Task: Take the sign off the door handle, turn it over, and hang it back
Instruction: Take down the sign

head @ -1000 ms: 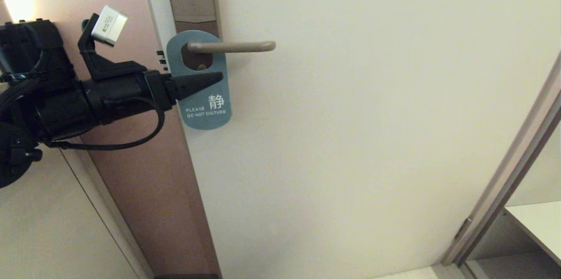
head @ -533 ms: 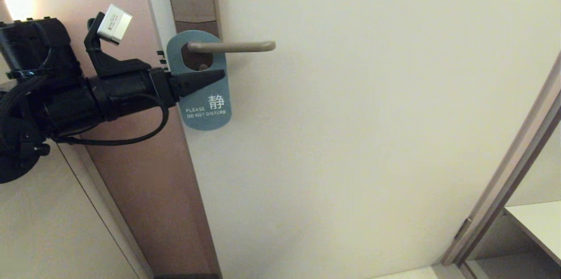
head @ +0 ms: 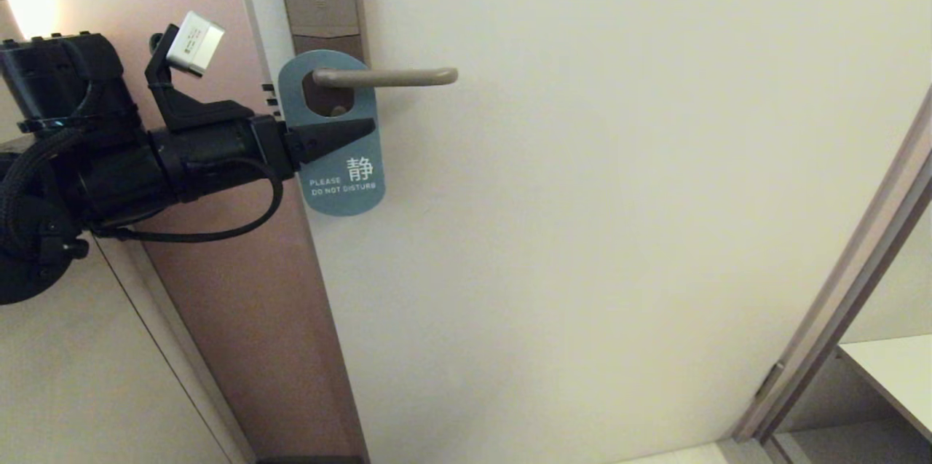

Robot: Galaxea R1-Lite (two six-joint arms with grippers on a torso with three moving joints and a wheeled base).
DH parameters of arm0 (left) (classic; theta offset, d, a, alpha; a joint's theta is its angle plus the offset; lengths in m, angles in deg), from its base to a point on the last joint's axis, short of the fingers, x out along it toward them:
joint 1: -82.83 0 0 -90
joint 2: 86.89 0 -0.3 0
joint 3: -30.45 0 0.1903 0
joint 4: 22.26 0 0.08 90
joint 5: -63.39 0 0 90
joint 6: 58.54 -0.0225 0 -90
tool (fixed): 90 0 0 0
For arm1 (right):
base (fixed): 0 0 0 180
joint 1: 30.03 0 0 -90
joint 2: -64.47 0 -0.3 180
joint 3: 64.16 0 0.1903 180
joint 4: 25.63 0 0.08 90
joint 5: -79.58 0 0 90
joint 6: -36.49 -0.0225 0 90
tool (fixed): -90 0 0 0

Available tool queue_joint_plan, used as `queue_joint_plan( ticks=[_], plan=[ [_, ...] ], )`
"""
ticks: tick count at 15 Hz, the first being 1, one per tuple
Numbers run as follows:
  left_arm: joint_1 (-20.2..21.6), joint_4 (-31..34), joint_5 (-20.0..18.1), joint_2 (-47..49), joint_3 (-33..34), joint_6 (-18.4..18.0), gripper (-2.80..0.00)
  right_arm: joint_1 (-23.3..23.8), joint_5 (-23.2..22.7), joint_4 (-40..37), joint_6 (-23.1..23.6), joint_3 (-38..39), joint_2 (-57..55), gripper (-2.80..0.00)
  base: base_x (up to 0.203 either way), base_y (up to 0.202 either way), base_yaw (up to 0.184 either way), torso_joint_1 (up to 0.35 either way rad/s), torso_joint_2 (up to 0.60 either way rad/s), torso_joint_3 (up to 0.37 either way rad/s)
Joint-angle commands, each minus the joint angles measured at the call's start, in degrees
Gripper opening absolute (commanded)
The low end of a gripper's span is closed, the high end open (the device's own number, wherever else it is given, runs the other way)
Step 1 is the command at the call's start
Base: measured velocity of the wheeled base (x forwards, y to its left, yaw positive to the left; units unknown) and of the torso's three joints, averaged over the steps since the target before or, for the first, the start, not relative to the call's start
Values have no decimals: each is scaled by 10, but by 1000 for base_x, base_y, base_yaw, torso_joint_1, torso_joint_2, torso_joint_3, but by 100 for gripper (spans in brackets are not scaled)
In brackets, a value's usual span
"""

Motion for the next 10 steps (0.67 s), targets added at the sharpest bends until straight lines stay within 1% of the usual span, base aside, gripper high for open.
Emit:
queue_joint_plan(
  ticks=[1,6,10],
  plan=[
    [-1,-2,-3,2,0,0,0,0,0,0,0,0,0,-280,0,0,0,0,0,0],
    [-1,-1,-3,-3,2,2,0,0,0,0,0,0,0,-280,0,0,0,0,0,0],
    [-4,-1,-3,-9,26,2,0,1,0,0,0,0,0,-280,0,0,0,0,0,0]
  ],
)
